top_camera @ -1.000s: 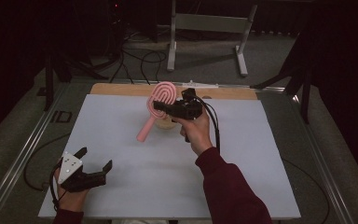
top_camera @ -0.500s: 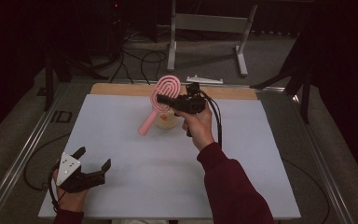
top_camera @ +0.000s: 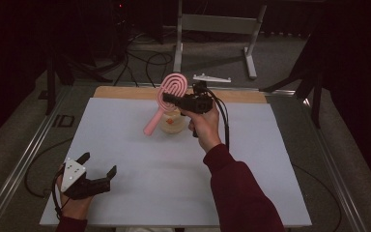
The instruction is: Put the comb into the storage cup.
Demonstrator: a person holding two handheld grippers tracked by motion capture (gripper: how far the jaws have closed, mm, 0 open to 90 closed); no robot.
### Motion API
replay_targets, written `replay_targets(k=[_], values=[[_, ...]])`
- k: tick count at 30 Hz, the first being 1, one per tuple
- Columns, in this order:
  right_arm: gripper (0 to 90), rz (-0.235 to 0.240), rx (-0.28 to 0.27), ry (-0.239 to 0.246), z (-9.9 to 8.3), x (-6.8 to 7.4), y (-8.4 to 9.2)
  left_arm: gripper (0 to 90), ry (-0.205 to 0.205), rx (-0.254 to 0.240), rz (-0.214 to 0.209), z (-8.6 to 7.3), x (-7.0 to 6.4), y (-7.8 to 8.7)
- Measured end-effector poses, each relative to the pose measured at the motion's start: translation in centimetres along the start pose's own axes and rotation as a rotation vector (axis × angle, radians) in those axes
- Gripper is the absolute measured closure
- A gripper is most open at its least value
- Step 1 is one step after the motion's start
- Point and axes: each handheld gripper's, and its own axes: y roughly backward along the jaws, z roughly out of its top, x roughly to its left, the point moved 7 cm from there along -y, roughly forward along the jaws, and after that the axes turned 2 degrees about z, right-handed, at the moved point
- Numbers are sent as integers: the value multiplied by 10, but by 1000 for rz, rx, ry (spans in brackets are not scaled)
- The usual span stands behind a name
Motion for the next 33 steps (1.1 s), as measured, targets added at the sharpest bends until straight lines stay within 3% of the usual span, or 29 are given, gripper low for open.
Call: replay_targets(k=[27,33], values=[[639,-58,-74,-67,16,-24,3,3,-2,8,8,-1,1,-1],[638,-75,-88,-52,18,-25,3,3,-2,10,7,-2,1,-1]])
